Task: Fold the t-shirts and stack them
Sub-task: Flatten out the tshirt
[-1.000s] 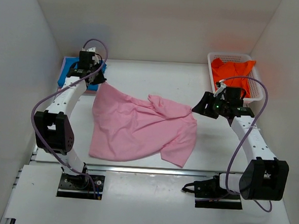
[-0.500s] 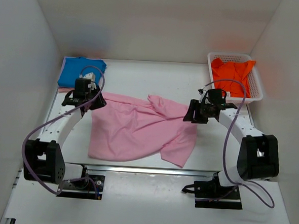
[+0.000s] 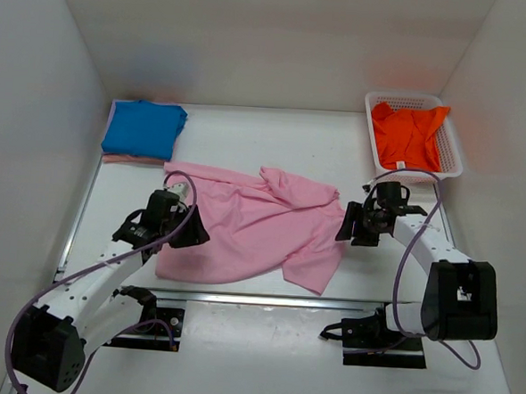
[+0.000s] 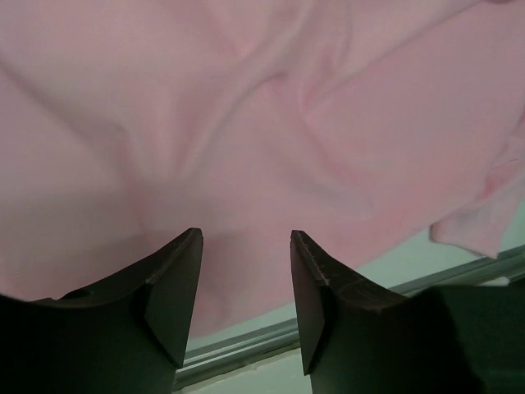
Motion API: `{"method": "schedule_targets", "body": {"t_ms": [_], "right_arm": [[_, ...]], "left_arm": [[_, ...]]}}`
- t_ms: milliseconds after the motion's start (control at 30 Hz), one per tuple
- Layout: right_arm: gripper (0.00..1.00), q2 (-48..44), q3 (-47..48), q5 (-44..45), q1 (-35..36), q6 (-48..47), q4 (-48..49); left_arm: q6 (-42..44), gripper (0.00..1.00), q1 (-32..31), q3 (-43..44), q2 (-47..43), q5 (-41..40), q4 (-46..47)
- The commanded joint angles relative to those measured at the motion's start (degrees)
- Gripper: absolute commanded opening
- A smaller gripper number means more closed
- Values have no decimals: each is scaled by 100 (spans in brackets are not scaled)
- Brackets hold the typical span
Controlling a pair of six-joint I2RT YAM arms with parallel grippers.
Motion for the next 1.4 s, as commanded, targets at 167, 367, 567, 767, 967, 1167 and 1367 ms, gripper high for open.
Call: {"method": "schedule_targets", "body": {"t_ms": [167,367,567,767,967,1167,1367], "right_arm": [[46,146,-328,-573,315,166,296],[0,42,-161,-653,210,26,34],[0,-670,-222,-723,-783,-229,-476],[1,-1619,-266,-644,-1195,-72,-723],[0,-1541,-197,-917,-1171,245,-503],[0,-1365,-345,-961,-916,465,-239],[0,-944,-354,-890,-853,316,-29]], "left_arm": [[-888,58,-205,-924,-425,497,529],[-941,58,-205,-1065,-321,154,634],[-906,58,-267,-724,751,-223,1223],[-257,56,-240,900,3112,-646,1294],[254,43,5,3114,4871,-787,776],[404,43,172,3455,4350,-568,485],[403,51,717,1778,2118,-435,249]]}}
